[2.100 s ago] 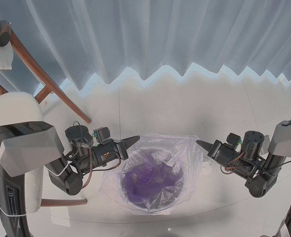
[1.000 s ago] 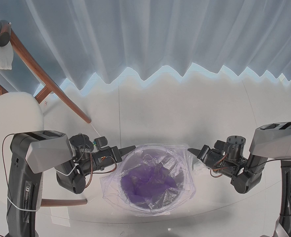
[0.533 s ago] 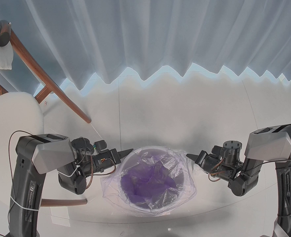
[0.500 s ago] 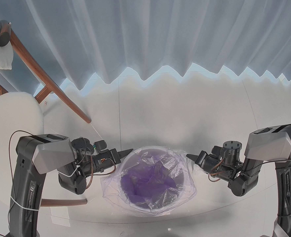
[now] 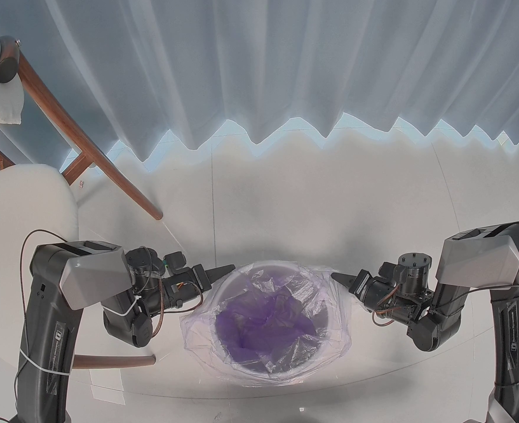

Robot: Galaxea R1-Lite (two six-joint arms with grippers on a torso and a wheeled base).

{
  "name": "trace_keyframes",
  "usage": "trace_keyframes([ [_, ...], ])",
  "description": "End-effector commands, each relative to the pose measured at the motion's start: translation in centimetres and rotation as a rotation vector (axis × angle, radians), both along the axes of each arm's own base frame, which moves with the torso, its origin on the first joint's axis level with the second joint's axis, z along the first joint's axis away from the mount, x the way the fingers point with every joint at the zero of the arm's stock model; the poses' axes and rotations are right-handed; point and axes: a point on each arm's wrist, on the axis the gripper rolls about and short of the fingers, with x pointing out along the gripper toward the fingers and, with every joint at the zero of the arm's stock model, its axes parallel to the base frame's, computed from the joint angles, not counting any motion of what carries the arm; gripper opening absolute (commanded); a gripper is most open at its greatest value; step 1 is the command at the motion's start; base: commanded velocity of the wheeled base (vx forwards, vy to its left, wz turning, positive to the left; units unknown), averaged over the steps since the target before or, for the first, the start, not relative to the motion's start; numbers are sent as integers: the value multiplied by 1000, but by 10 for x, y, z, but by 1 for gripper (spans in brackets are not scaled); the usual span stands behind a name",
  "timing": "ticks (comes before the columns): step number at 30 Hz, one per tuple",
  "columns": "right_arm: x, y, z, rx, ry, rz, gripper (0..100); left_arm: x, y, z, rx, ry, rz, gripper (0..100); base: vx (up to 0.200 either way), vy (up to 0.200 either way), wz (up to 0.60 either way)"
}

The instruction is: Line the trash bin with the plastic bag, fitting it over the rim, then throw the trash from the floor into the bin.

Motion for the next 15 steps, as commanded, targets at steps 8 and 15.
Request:
trace_keyframes([
  [8,-18,-6,39,152,-10,-38,100,0,5,18,-11,-32,9,100,0,0,0],
  [15,-55,-16,80,246,17,33,100,-14,1,54,-19,-85,-10,100,0,0,0],
])
